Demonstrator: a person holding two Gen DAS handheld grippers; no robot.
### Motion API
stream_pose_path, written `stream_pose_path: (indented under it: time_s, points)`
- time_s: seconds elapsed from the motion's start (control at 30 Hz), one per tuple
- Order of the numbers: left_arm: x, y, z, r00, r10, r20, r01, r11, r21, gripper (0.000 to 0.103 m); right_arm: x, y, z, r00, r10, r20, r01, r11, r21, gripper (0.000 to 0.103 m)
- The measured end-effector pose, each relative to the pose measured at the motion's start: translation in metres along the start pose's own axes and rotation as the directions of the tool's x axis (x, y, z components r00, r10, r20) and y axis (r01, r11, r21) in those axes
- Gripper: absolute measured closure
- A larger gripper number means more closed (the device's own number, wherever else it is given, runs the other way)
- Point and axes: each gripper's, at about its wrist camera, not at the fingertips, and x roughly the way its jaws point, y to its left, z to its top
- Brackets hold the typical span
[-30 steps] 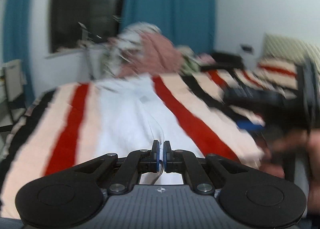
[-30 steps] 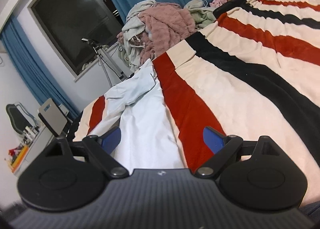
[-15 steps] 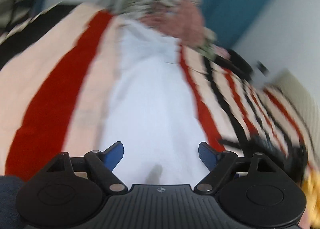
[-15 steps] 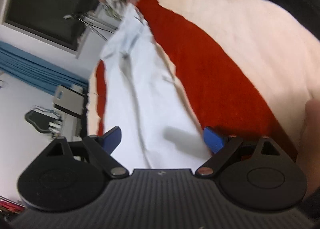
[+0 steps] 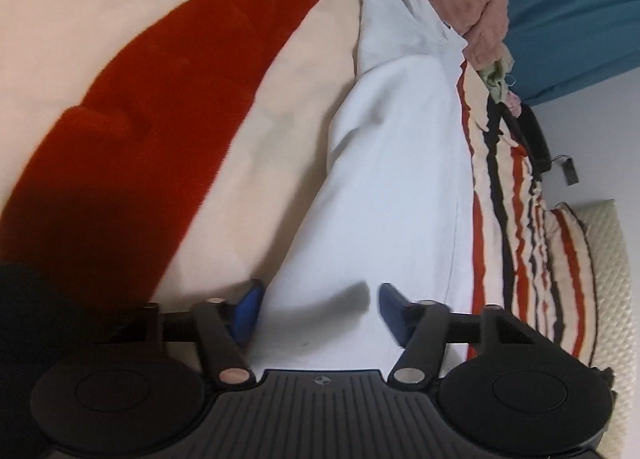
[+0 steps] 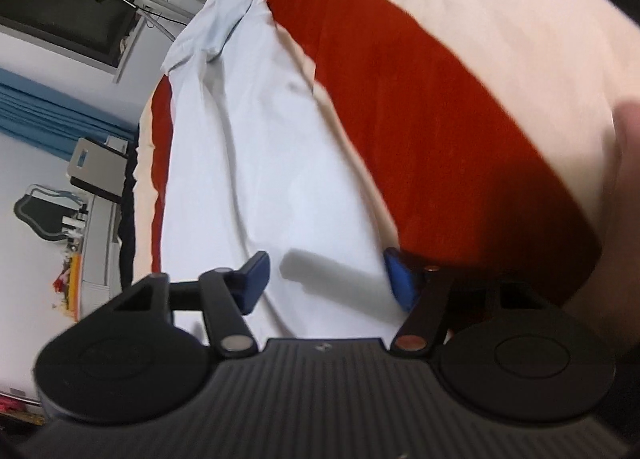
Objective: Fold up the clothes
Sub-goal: 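Grasp the hem with the left gripper while the right gripper grasps beside it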
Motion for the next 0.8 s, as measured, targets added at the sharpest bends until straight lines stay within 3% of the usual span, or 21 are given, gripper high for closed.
stream_pose_path:
  time_s: [0.07,0.13,0.2,0.23,0.27,0.4,0.63,0.7,0.8]
  points:
    - [-0.004,0.001,-0.001,1.000,0.006,-0.004,-0.006,1.000,-0.009,0.078,-0.003,0.002,-0.004,1.000,-0.004,-0.004,0.004,1.000,0.008,0.052]
    - [-0.005,0.001,-0.004,1.000,0.014,-0.012,-0.014,1.000,-0.013,0.096,-0.006,0.004,-0.010,1.000,-0.006,-0.014,0.006,1.000,0.009,0.064]
    - [-0.009,0.001,-0.008,1.000,0.008,0.004,-0.008,1.000,-0.012,0.098,-0.007,0.006,-0.016,1.000,-0.018,-0.022,0.018,1.000,-0.001,0.088]
    - [-0.014,0.001,-0.008,1.000,-0.004,0.022,0.004,1.000,-0.022,0.099,-0.009,0.009,-0.019,0.999,-0.031,-0.011,0.031,0.999,-0.016,0.092]
    - [-0.022,0.005,-0.027,0.999,-0.018,0.039,0.020,0.999,-0.033,0.099,-0.013,0.011,-0.022,0.999,-0.036,0.008,0.036,0.999,-0.029,0.094]
    - [-0.042,-0.003,-0.034,0.986,-0.109,0.123,0.118,0.991,-0.070,0.100,-0.036,0.025,-0.026,0.997,0.018,0.081,-0.012,0.997,-0.070,0.096]
    - [-0.120,-0.025,-0.031,0.936,-0.262,0.235,0.288,0.954,-0.084,0.100,-0.107,0.055,-0.020,0.959,0.198,0.204,-0.171,0.975,-0.145,0.097]
    - [-0.144,-0.036,-0.037,0.922,-0.294,0.252,0.321,0.944,-0.072,0.100,-0.128,0.064,-0.021,0.947,0.238,0.215,-0.204,0.964,-0.170,0.097]
    - [-0.168,-0.057,-0.055,0.920,-0.301,0.250,0.316,0.949,-0.020,0.100,-0.158,0.072,-0.031,0.934,0.277,0.227,-0.231,0.951,-0.207,0.097]
